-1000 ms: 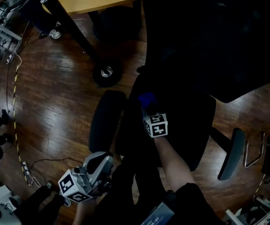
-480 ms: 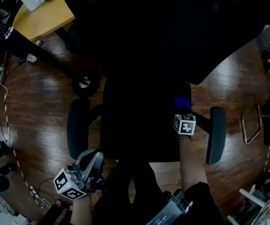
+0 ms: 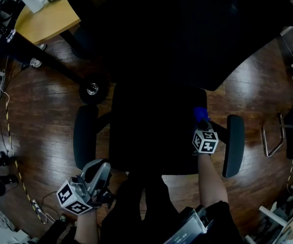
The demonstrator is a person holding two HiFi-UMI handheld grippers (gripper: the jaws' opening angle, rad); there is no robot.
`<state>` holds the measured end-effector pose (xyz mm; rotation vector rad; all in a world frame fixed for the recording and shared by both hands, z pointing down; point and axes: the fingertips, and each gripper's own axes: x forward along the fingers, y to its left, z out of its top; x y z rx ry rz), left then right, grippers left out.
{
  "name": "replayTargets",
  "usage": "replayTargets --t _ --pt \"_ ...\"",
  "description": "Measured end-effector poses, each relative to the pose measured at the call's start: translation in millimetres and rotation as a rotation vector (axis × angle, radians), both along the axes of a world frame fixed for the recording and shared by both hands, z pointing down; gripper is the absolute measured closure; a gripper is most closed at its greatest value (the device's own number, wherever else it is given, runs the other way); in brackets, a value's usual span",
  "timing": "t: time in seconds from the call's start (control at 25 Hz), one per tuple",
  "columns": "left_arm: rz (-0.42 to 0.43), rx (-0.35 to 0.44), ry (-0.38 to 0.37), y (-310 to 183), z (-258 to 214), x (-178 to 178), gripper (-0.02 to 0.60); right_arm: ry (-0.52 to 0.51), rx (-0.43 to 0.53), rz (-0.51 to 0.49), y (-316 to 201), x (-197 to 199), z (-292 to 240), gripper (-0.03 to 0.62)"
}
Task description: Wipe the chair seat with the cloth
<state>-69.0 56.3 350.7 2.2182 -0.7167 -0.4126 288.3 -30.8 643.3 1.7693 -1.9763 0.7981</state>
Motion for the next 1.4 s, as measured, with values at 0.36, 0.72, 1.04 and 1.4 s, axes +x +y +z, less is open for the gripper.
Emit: replayTargets --t 0.36,0.72,1.04,1.4 --pt "-0.093 0.029 -0.060 13 -4 -47 0.588 -0.363 0.060 -0.186 -31 -216 -27 0.536" --pt "-0.215 0.023 -0.129 39 0 -106 0.588 -0.443 -0.030 -0.449 -9 -390 -4 0.536" --pt "-0.214 0.017 -0.104 56 6 -113 0.588 -0.213 -0.061 -0.490 7 -376 22 0.536" --pt "-0.048 0.051 -0.067 48 -8 -61 0.588 -0.095 -0.101 -0.088 45 -168 33 0.536"
